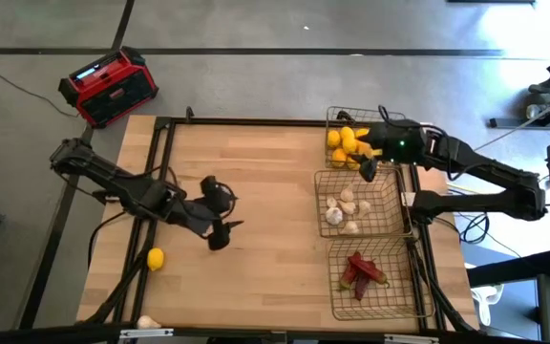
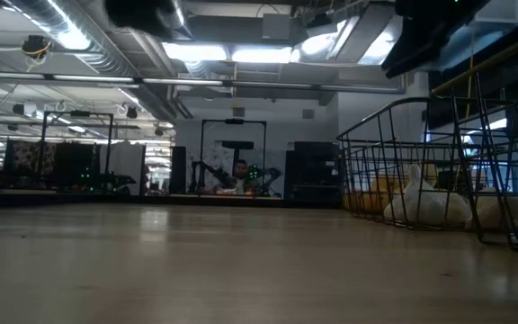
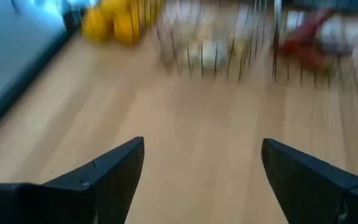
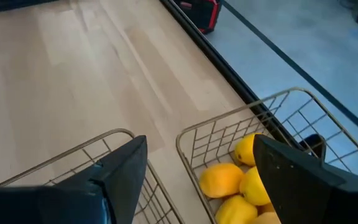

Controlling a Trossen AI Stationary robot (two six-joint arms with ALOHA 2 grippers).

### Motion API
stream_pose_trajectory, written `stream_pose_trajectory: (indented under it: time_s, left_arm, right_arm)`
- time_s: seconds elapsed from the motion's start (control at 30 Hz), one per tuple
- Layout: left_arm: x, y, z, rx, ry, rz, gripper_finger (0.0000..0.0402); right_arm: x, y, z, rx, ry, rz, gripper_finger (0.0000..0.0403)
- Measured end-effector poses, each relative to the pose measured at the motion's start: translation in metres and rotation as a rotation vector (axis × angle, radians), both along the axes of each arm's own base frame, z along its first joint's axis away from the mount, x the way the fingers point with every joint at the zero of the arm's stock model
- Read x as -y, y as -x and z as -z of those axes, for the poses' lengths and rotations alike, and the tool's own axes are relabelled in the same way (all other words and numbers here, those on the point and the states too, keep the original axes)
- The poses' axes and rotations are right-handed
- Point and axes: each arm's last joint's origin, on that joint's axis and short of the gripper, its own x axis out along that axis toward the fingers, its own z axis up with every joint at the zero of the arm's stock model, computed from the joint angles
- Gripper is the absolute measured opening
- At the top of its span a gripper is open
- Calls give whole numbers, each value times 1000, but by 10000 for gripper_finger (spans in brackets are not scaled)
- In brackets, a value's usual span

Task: Sort produce into baskets
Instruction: Put the yellow lemon into the top wire basket

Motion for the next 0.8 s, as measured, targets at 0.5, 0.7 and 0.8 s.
stream_pose_trajectory:
  time_s: [0.5, 0.7, 0.8]
  left_arm:
    - [18, 59, 46, -569, 498, -292, 320]
    - [23, 74, 67, -683, 599, -455, 320]
    - [26, 82, 77, -767, 645, -504, 320]
  right_arm:
    - [-5, -2, 0, -12, 32, 2, 287]
    - [-5, -2, 0, -14, 34, 0, 287]
    - [-5, -2, 0, -16, 37, -2, 287]
